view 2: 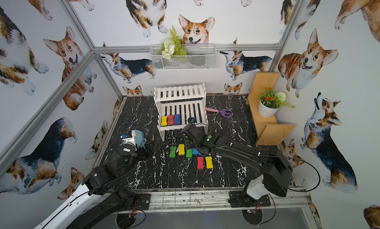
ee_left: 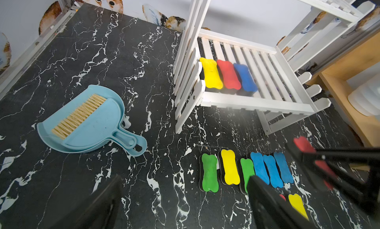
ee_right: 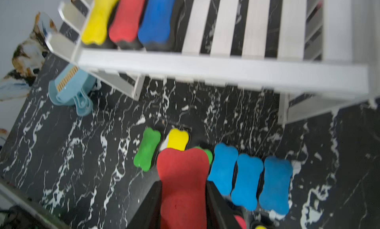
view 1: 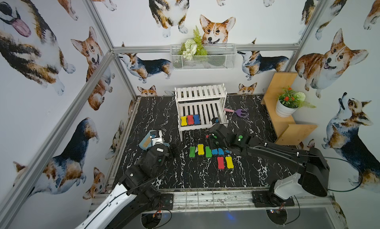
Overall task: Remove the whiteboard erasers from the shelf
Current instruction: Pick up the whiteboard eraser from the shelf, then place the whiteboard eraser at the center of the board.
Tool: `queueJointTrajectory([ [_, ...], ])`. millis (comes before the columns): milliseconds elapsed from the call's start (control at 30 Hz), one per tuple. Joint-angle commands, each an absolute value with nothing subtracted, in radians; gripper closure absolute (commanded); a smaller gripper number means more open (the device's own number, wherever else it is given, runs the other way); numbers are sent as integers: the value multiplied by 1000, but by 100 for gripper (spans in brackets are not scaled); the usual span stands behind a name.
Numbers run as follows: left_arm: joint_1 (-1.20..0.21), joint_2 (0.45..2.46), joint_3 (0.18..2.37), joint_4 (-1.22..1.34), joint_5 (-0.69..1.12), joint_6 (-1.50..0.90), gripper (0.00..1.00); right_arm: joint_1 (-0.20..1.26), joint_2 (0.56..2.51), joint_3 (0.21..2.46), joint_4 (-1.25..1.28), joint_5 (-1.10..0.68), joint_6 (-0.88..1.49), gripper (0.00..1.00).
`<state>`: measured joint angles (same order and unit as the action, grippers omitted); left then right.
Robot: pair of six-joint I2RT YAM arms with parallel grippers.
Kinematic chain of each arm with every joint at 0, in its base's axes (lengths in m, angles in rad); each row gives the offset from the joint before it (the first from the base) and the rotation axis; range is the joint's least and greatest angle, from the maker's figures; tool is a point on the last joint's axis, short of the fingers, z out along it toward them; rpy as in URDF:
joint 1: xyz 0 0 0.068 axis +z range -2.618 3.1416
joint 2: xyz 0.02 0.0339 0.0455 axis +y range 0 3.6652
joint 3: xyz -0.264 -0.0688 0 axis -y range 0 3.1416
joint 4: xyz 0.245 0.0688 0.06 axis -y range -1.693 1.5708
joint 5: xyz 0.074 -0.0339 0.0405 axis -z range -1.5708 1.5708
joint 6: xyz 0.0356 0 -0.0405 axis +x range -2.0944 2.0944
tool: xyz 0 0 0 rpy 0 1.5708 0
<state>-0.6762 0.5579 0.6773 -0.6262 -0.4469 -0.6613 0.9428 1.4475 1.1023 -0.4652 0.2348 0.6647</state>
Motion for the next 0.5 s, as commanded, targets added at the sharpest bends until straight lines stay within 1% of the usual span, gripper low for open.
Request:
queueJointTrajectory([
  [0, -676, 563, 673, -602, -438, -655, 1, 984, 1409, 1016, -526, 141, 781, 63],
  [100, -675, 575, 673, -599, -430, -657, 1, 1031, 1400, 928, -517, 55, 849, 63],
  [167, -676, 580, 674, -598, -431, -655, 1, 1061, 1414, 895, -506, 30, 875, 63],
  [467, -676, 583, 675, -601, -428, -653, 1, 1081, 1513, 895, -439, 102, 918, 65],
])
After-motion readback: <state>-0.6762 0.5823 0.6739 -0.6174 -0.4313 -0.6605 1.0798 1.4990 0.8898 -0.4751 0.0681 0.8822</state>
